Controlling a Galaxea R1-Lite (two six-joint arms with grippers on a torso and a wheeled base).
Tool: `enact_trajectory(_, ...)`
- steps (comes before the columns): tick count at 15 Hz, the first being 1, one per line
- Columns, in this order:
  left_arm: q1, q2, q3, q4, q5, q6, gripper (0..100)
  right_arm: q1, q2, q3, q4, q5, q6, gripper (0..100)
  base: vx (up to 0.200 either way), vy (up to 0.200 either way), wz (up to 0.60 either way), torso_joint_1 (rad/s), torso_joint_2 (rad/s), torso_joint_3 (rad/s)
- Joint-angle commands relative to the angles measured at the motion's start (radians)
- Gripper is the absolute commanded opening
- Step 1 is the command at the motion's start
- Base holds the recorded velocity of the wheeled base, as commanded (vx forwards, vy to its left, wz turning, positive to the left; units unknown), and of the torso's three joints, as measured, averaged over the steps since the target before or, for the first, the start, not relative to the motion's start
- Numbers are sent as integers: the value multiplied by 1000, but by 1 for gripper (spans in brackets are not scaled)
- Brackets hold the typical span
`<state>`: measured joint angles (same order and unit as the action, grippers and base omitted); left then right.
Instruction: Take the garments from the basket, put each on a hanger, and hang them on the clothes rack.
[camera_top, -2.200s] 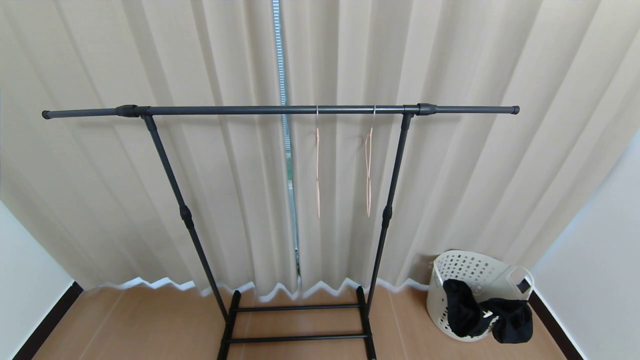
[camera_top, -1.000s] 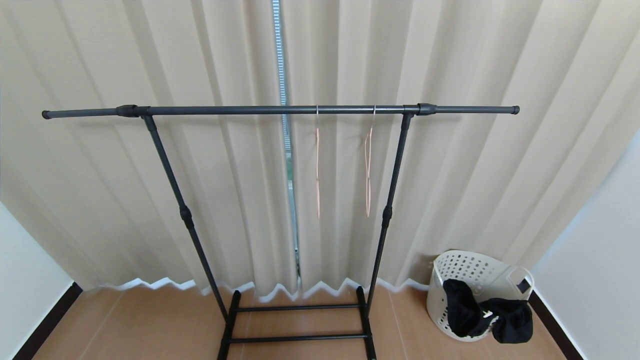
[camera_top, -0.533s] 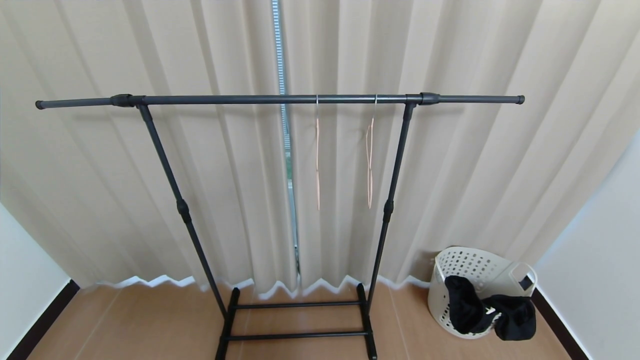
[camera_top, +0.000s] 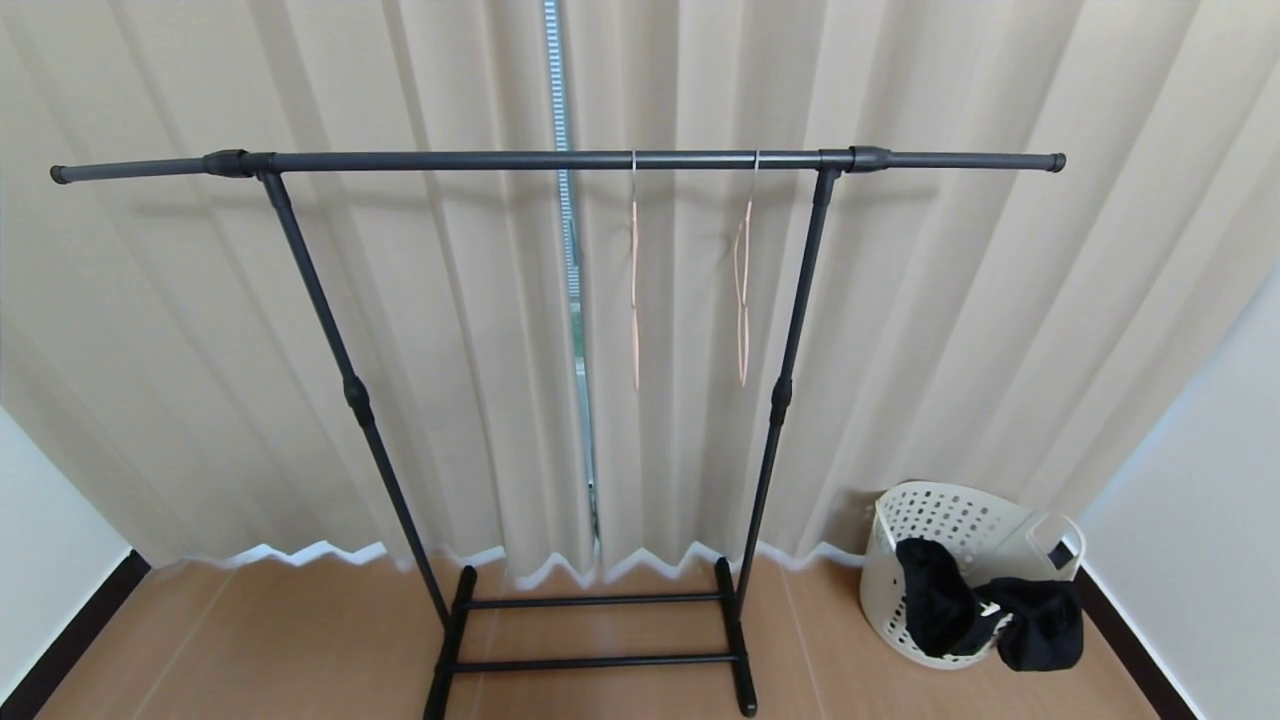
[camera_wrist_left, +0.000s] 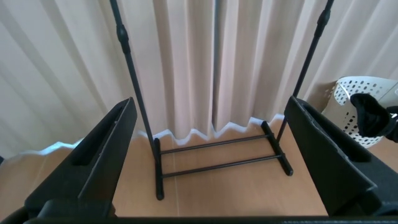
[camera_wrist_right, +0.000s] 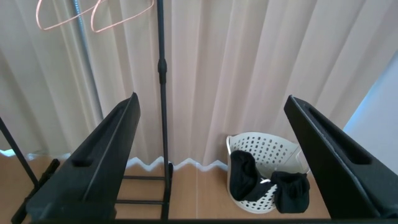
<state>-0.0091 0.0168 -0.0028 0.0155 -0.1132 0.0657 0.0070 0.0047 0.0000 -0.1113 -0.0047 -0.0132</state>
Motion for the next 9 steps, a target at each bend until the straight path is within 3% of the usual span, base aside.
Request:
enact_trajectory(1,0,2,1,0,0,0,100,1,1,0,-1,0,-1,100,0,0,0,-198,452,261)
enact_trajectory(9,1,0,1,0,10,-1,100,1,1,0,-1,0,-1,100,0,0,0,-216,541,320)
